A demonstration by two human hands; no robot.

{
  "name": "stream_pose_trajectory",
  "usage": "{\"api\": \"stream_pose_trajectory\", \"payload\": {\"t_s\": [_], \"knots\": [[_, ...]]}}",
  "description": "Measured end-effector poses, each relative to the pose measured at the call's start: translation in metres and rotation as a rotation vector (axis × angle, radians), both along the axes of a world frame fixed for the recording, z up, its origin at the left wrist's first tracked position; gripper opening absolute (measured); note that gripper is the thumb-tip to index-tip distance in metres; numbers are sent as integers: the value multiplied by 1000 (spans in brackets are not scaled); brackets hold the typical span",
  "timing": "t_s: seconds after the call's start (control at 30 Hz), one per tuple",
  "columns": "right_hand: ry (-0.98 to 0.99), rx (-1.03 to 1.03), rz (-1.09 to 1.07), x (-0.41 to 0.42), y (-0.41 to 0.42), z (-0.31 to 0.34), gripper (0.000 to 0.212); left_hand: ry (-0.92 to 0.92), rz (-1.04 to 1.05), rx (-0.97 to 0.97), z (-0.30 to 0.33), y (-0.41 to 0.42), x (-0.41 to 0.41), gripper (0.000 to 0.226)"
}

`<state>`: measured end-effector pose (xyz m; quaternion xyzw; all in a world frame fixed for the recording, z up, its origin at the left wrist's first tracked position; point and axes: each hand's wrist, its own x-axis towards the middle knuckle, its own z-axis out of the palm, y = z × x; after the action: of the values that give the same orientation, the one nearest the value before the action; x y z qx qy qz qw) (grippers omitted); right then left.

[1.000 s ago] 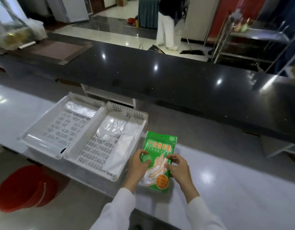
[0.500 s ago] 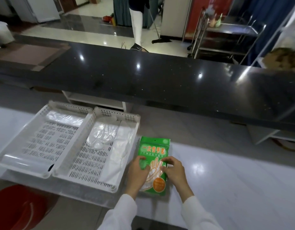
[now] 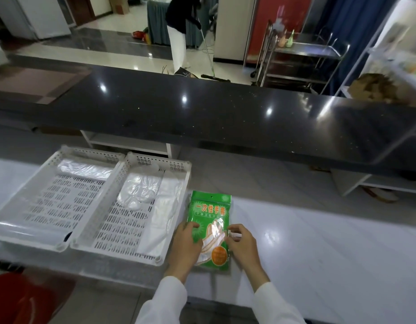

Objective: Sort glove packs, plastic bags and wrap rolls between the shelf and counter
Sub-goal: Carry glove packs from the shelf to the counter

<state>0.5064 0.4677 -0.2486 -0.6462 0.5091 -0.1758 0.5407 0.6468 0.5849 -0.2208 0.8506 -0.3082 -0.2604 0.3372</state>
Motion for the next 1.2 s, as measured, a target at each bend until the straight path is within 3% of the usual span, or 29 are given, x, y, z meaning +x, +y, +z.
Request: {"api": "stream_pose_trajectory", "payload": {"t_s": [0.17,0.53,0.8,1.2], "knots": [[-12,-7,-30,-28,1,9,16,-97,32,-30,12,4,-17,39],[-203,-12,-222,-149,-14,51,17,-5,-96,-243,35,-30,-105,22],[-289,23,-380,-324,-24,68,14,140,-238,-292,49,-67,-254,20],[-323,-99,-659,-569,-22,84,19,360,-486,-357,81,-127,-499,15]]}}
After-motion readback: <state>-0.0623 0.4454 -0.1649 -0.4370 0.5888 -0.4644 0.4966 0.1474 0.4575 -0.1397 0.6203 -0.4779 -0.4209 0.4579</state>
